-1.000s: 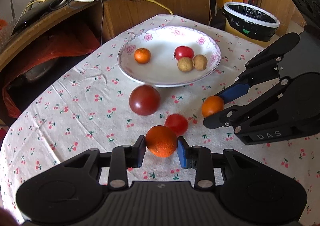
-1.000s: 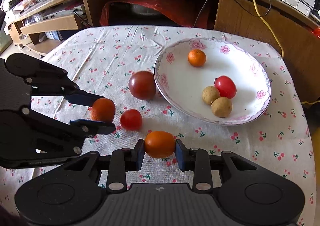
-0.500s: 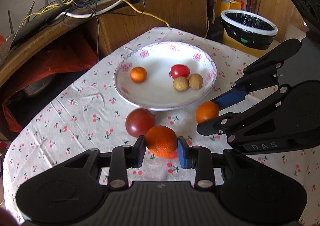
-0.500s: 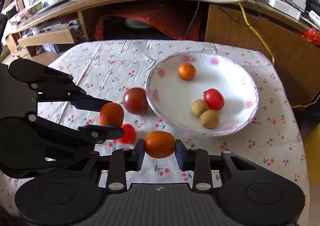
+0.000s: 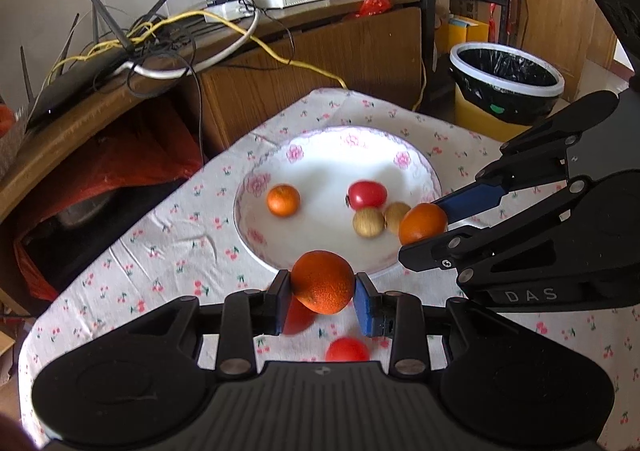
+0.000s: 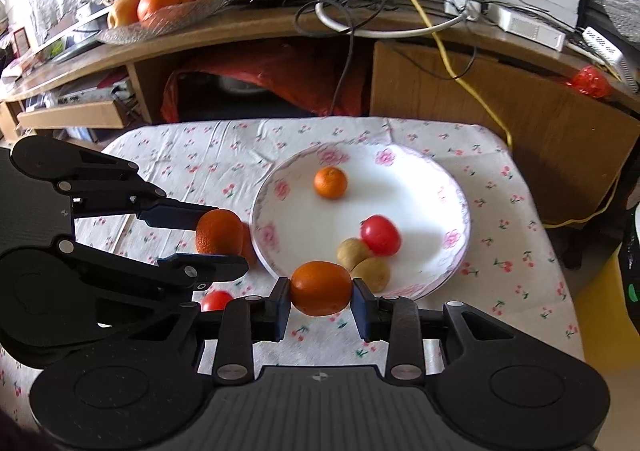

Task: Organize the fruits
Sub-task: 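Carry tangerines in both grippers over the white bowl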

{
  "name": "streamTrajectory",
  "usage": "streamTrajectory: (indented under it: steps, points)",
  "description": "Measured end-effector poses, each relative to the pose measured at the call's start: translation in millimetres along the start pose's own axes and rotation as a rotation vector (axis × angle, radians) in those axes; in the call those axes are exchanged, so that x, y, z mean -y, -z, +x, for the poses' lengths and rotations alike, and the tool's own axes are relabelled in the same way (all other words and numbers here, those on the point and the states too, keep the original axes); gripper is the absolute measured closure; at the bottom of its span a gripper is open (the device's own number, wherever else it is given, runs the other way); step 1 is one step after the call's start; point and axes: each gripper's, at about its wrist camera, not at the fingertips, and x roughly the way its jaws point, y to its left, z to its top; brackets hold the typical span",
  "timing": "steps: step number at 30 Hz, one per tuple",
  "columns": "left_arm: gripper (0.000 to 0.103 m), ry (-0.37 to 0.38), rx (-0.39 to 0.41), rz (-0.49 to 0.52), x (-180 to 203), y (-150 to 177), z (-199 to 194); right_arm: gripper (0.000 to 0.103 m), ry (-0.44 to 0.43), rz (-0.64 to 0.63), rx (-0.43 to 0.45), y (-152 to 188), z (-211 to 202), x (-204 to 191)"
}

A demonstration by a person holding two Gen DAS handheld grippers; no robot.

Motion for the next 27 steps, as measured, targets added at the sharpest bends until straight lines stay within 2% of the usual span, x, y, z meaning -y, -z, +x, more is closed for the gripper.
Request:
streamTrajectory:
  steps: [7,11,27]
  points:
    - [0.062,0.009,0.017,-0.011,0,-11,7,0.074,0.021,0.036,0.019,-3,-1,12]
    - [0.062,-0.011,0.021,0.002,4,-15,11,0.073,0.040,0.039,0.020,-5,1,14]
    - [0.063,-0.021,0.014,-0.077,-14,-24,29,0.073,0.041,0.091,0.031,-18,18,24]
